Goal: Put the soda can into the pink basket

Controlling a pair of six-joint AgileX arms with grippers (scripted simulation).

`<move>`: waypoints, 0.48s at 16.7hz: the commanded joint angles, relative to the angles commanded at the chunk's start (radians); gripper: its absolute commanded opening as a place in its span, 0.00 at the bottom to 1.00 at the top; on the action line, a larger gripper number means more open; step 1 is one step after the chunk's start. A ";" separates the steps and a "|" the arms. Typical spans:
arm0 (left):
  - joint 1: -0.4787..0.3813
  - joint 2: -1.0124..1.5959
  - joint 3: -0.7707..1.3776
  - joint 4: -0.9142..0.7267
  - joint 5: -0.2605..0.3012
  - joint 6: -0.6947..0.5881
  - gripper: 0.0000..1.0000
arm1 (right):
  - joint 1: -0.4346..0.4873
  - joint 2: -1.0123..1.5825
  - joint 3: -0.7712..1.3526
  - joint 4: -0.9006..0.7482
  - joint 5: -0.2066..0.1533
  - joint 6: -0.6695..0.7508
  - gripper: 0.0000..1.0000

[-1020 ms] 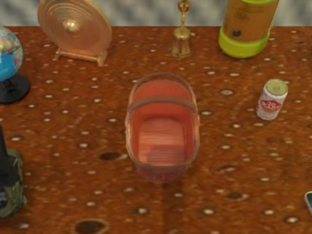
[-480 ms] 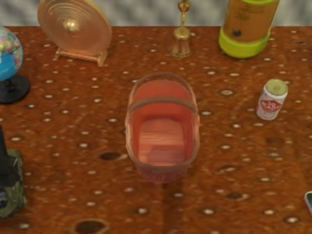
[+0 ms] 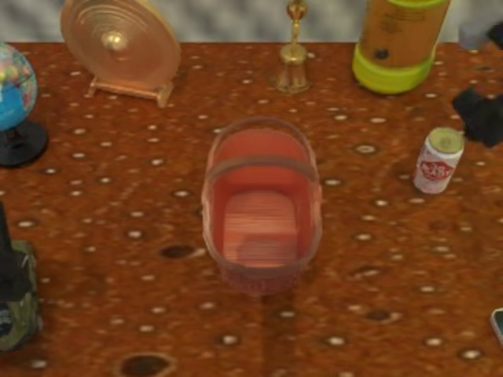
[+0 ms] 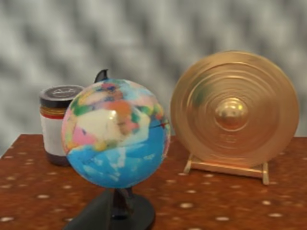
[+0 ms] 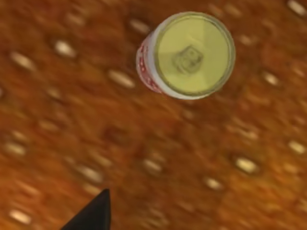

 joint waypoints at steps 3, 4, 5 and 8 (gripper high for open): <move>0.000 0.000 0.000 0.000 0.000 0.000 1.00 | 0.017 0.265 0.232 -0.130 0.002 -0.060 1.00; 0.000 0.000 0.000 0.000 0.000 0.000 1.00 | 0.023 0.337 0.297 -0.164 0.002 -0.077 1.00; 0.000 0.000 0.000 0.000 0.000 0.000 1.00 | 0.027 0.399 0.354 -0.194 0.001 -0.091 1.00; 0.000 0.000 0.000 0.000 0.000 0.000 1.00 | 0.037 0.522 0.471 -0.252 0.000 -0.121 1.00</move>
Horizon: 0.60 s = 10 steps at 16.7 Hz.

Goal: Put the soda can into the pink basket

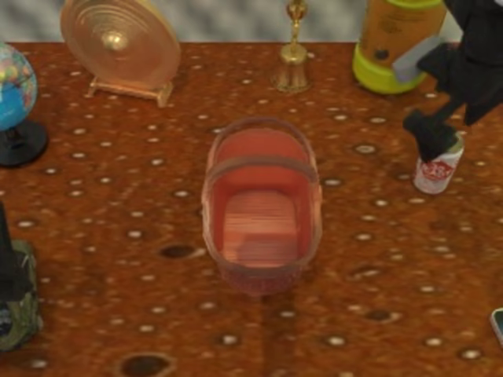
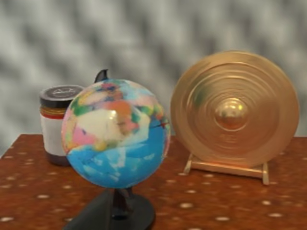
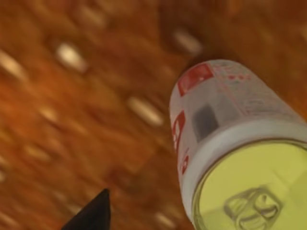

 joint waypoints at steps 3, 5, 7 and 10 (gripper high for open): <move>0.000 0.000 0.000 0.000 0.000 0.000 1.00 | 0.003 0.029 0.029 -0.013 -0.001 -0.007 1.00; 0.000 0.000 0.000 0.000 0.000 0.000 1.00 | 0.003 0.029 0.029 -0.013 -0.001 -0.007 1.00; 0.000 0.000 0.000 0.000 0.000 0.000 1.00 | -0.003 0.028 0.026 -0.011 0.000 -0.006 1.00; 0.000 0.000 0.000 0.000 0.000 0.000 1.00 | 0.001 0.036 -0.006 0.028 0.000 -0.009 1.00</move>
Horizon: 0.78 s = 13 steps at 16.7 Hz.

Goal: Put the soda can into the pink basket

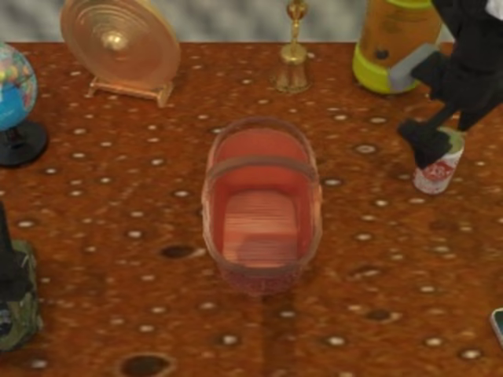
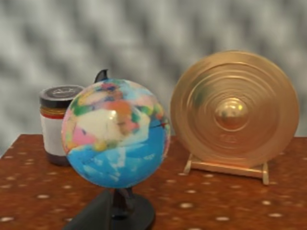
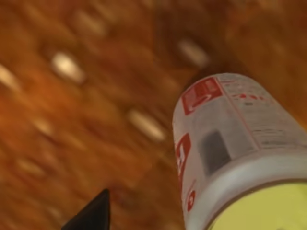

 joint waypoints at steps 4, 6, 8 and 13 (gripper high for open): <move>0.000 0.000 0.000 0.000 0.000 0.000 1.00 | 0.002 0.025 -0.083 0.110 0.000 0.003 1.00; 0.000 0.000 0.000 0.000 0.000 0.000 1.00 | 0.002 0.031 -0.100 0.131 0.000 0.003 1.00; 0.000 0.000 0.000 0.000 0.000 0.000 1.00 | 0.002 0.031 -0.100 0.131 0.000 0.003 1.00; 0.000 0.000 0.000 0.000 0.000 0.000 1.00 | 0.002 0.031 -0.100 0.131 0.000 0.003 0.70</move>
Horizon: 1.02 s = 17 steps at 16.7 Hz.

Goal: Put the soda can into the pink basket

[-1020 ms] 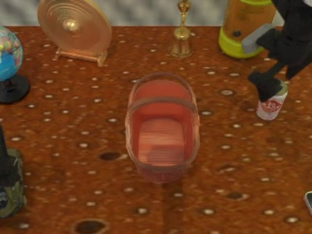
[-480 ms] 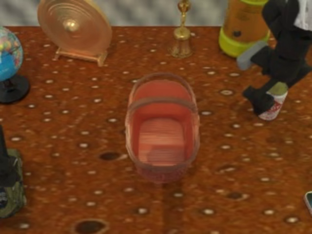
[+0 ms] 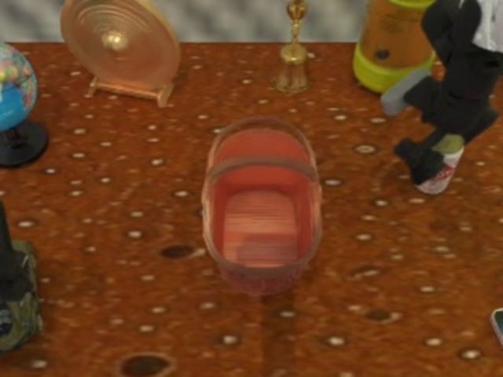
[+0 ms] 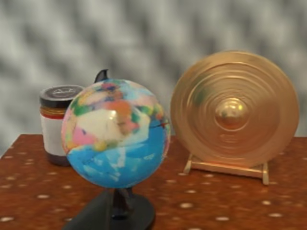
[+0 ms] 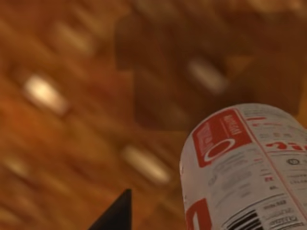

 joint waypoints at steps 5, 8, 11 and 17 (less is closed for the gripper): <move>0.000 0.000 0.000 0.000 0.000 0.000 1.00 | 0.000 0.000 0.000 0.000 0.000 0.000 0.32; 0.000 0.000 0.000 0.000 0.000 0.000 1.00 | 0.000 0.000 0.000 0.000 0.000 0.000 0.10; 0.000 0.000 0.000 0.000 0.000 0.000 1.00 | 0.000 0.000 0.000 0.000 0.000 0.000 0.00; 0.000 0.000 0.000 0.000 0.000 0.000 1.00 | 0.000 0.000 0.000 0.000 0.000 0.000 0.00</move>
